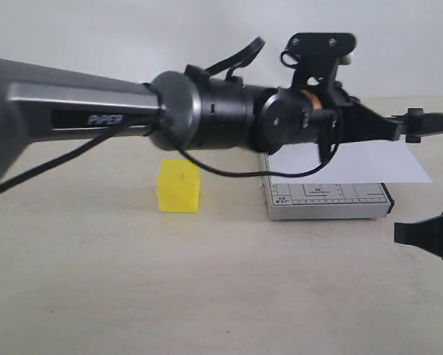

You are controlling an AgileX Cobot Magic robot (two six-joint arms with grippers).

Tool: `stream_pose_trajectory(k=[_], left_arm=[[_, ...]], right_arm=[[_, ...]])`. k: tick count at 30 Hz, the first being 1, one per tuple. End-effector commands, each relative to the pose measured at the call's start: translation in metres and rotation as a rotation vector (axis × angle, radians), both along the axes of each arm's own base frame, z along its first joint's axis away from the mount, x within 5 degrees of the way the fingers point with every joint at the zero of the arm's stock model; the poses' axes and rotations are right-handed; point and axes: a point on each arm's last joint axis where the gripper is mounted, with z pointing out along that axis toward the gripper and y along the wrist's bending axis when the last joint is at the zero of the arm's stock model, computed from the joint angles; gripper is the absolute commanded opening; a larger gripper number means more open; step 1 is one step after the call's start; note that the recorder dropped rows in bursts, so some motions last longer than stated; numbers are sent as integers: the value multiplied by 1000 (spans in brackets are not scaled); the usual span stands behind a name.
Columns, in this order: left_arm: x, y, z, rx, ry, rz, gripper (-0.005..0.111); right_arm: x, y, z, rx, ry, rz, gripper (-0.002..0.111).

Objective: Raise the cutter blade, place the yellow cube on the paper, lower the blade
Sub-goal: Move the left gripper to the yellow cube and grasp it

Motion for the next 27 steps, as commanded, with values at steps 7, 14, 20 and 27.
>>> stream_pose_trajectory(k=[7, 14, 20, 27], left_arm=[[-72, 131, -15, 147, -318, 465, 5], [-82, 146, -34, 261, -177, 651, 5], [-84, 143, -48, 288, -117, 623, 6], [-90, 130, -61, 327, -31, 409, 64]], right_arm=[[-1, -2, -2, -15, 7, 5, 0], [-1, -1, -2, -13, 5, 6, 0], [-1, -1, -2, -11, 6, 5, 0], [-1, -1, -2, -8, 6, 2, 0]])
